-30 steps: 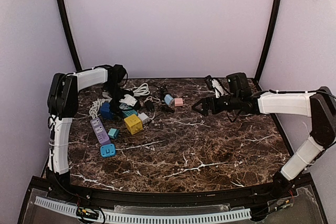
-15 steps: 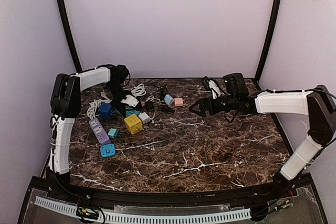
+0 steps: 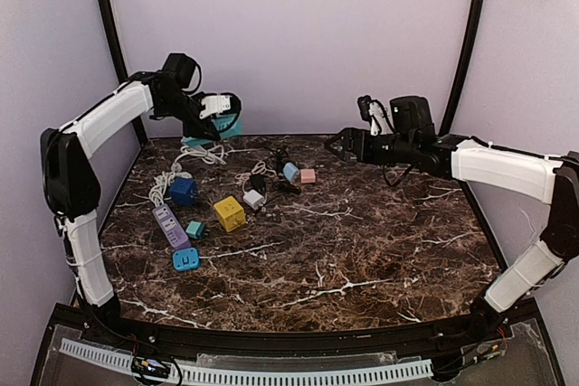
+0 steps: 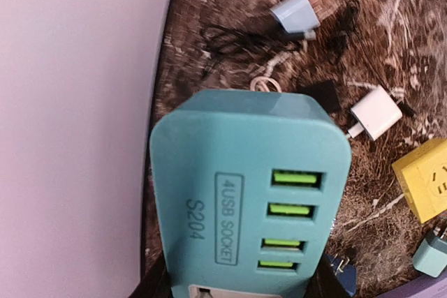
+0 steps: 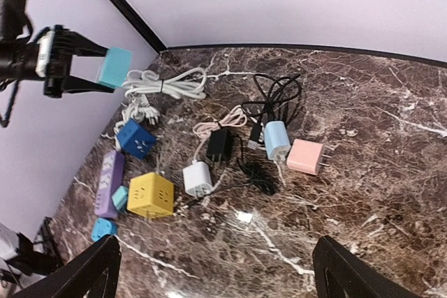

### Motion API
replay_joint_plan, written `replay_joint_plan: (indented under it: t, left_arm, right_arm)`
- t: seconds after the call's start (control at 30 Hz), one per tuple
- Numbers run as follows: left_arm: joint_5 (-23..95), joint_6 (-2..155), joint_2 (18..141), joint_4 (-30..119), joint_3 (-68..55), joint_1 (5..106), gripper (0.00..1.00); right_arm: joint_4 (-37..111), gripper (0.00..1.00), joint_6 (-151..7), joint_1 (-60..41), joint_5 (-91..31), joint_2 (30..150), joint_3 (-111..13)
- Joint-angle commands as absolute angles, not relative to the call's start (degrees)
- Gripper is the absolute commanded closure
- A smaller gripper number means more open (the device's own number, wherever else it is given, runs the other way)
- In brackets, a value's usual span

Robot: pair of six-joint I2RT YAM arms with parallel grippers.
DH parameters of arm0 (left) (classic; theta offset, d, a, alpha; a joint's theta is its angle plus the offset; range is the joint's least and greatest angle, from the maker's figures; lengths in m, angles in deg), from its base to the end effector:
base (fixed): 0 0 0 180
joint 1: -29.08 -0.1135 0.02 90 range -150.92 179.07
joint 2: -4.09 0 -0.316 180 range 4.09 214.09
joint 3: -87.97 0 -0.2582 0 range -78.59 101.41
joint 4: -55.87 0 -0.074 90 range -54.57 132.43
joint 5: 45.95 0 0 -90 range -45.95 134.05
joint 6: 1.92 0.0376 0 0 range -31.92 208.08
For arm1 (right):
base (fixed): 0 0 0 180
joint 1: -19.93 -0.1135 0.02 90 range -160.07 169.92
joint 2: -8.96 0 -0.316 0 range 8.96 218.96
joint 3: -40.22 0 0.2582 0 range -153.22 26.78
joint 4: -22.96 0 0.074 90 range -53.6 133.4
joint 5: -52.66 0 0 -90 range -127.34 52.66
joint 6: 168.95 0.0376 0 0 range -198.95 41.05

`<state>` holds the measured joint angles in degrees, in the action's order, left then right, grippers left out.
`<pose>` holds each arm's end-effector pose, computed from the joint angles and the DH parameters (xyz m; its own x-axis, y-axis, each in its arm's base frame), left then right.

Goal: Insert the plug
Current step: Pick up the socket from the center of the board.

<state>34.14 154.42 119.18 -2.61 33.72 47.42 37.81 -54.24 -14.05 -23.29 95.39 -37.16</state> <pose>0.4558 -0.1579 0.3652 0.1021 0.9167 -0.3863 0.8127 0.1471 0.5638 0.2904 0.2067 0.3435 -0.6088 0.0787 -0.7894 -0.5193 0.7127 0.4715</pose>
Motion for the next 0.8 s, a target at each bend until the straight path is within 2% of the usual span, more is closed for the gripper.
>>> replay_joint_plan:
  t: [0.0,0.17,0.4,0.57,0.67,0.77]
  left_arm:
    - [38.0,143.9,107.5,-4.7,33.4,50.7,1.00]
    - [42.1,142.3,104.1,-10.9,33.8,55.7,1.00]
    - [43.3,140.3,102.1,-13.8,32.5,60.6,1.00]
    - [42.7,138.9,101.3,-14.9,32.0,63.9,1.00]
    - [43.0,138.7,101.3,-15.0,31.9,64.9,1.00]
    - [43.2,138.7,101.2,-14.7,31.2,65.6,1.00]
  right_arm:
    - [30.7,0.07,-36.7,-16.5,-23.8,95.8,-39.7]
    - [21.5,0.10,-31.3,-21.5,-20.4,102.9,-47.0]
    - [20.0,0.12,-29.6,-25.5,-13.6,115.1,-60.3]
    - [16.8,0.17,-24.8,-26.2,-10.2,121.0,-63.0]
    - [13.7,0.30,-23.3,-26.7,-7.9,123.2,-64.2]
    - [14.7,0.55,-23.5,-27.3,-7.3,124.6,-66.2]
